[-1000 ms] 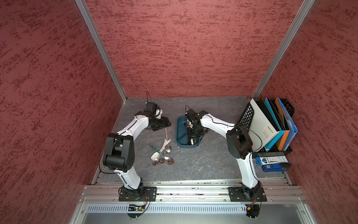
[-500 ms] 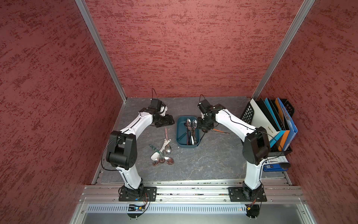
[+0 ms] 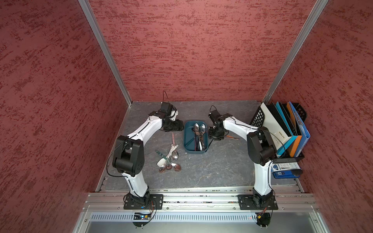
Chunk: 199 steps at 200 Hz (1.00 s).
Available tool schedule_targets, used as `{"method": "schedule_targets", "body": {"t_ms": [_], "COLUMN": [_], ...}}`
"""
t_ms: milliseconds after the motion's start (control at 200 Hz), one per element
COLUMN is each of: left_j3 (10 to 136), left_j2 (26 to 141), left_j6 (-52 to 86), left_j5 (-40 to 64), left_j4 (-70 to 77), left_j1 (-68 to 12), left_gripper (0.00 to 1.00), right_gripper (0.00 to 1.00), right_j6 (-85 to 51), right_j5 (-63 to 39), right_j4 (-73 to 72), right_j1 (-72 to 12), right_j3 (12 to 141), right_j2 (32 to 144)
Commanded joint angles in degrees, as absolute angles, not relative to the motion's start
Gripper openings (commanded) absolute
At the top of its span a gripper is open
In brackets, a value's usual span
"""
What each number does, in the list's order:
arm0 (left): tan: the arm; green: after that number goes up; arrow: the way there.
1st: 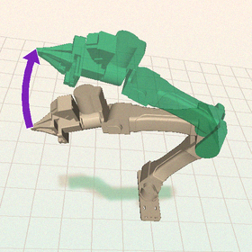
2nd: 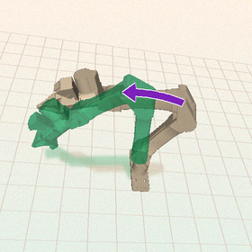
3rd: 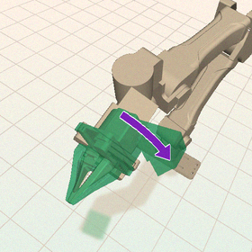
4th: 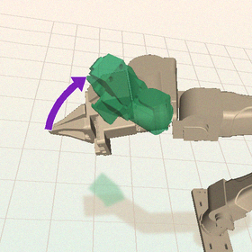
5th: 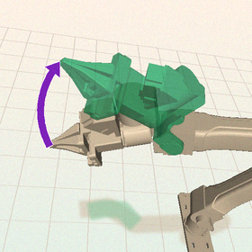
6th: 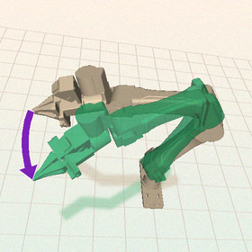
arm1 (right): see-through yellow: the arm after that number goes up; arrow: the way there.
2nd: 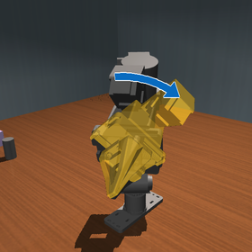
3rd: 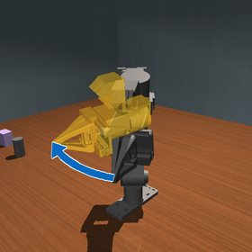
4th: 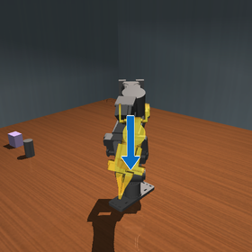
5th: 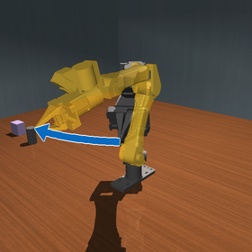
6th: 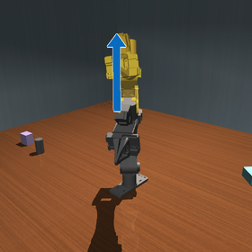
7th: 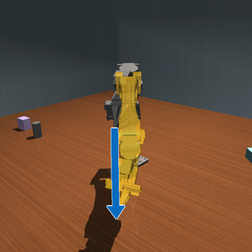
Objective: Put the spoon into the storage box
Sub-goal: Place the spoon in the storage box, then pick up the spoon from the center of the board.
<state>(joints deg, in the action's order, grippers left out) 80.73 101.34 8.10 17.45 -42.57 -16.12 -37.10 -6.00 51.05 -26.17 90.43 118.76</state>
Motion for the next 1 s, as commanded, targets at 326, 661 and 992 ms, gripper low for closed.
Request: {"method": "schedule_targets", "body": {"t_ms": [326,661,992], "left_j3": [79.9,79.8,80.6], "left_j2": [101.6,101.7,102.5], "left_j6": [7.6,7.7,9.0], "left_j5": [16.3,16.2,18.0], "left_j4": [-42.3,-42.3,-41.2], "left_j1": [-16.9,-16.8,-16.0], "left_gripper": [0.78,0.78,0.78], "right_gripper": [0.36,0.15,0.05], "right_j6": [-36.9,-35.4,-33.3], "right_j5": [1.2,1.2,2.0], "right_j4": [51.3,51.1,49.5], "right_j1": [-26.5,-26.4,-25.1], "right_j3": [92.5,89.0,82.9], "right_j2": [123.8,122.8,117.4]}}
